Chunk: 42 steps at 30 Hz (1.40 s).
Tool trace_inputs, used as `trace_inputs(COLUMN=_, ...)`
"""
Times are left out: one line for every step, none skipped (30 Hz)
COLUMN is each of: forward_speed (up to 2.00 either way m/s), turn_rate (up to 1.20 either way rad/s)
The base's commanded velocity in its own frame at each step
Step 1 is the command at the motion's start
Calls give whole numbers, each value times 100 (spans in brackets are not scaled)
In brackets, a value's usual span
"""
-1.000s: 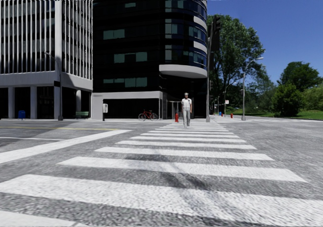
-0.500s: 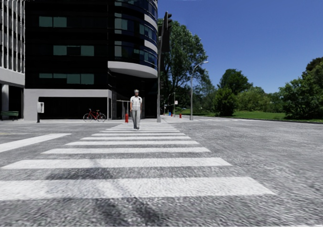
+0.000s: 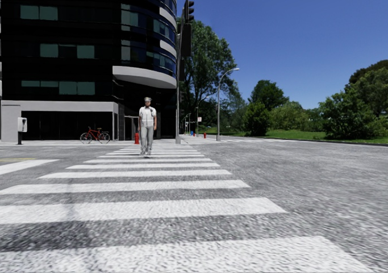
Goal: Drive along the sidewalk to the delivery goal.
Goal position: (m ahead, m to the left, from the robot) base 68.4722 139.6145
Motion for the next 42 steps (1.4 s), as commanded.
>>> trace_inputs(forward_speed=137, turn_rate=0)
trace_inputs(forward_speed=137, turn_rate=0)
trace_inputs(forward_speed=136, turn_rate=0)
trace_inputs(forward_speed=136, turn_rate=0)
trace_inputs(forward_speed=136, turn_rate=0)
trace_inputs(forward_speed=136, turn_rate=0)
trace_inputs(forward_speed=135, turn_rate=0)
trace_inputs(forward_speed=135, turn_rate=0)
trace_inputs(forward_speed=135, turn_rate=0)
trace_inputs(forward_speed=135, turn_rate=0)
trace_inputs(forward_speed=135, turn_rate=0)
trace_inputs(forward_speed=135, turn_rate=0)
trace_inputs(forward_speed=135, turn_rate=0)
trace_inputs(forward_speed=135, turn_rate=0)
trace_inputs(forward_speed=136, turn_rate=0)
trace_inputs(forward_speed=200, turn_rate=0)
trace_inputs(forward_speed=200, turn_rate=0)
trace_inputs(forward_speed=200, turn_rate=0)
trace_inputs(forward_speed=200, turn_rate=0)
trace_inputs(forward_speed=200, turn_rate=0)
trace_inputs(forward_speed=200, turn_rate=0)
trace_inputs(forward_speed=200, turn_rate=0)
trace_inputs(forward_speed=200, turn_rate=0)
trace_inputs(forward_speed=200, turn_rate=0)
trace_inputs(forward_speed=200, turn_rate=0)
trace_inputs(forward_speed=200, turn_rate=0)
trace_inputs(forward_speed=200, turn_rate=0)
trace_inputs(forward_speed=200, turn_rate=0)
trace_inputs(forward_speed=200, turn_rate=0)
trace_inputs(forward_speed=200, turn_rate=0)
trace_inputs(forward_speed=200, turn_rate=0)
trace_inputs(forward_speed=200, turn_rate=0)
trace_inputs(forward_speed=200, turn_rate=0)
trace_inputs(forward_speed=200, turn_rate=0)
trace_inputs(forward_speed=200, turn_rate=0)
trace_inputs(forward_speed=200, turn_rate=-8)
trace_inputs(forward_speed=200, turn_rate=-19)
trace_inputs(forward_speed=200, turn_rate=-19)
trace_inputs(forward_speed=200, turn_rate=-26)
trace_inputs(forward_speed=200, turn_rate=-29)
trace_inputs(forward_speed=200, turn_rate=-29)
trace_inputs(forward_speed=200, turn_rate=-29)
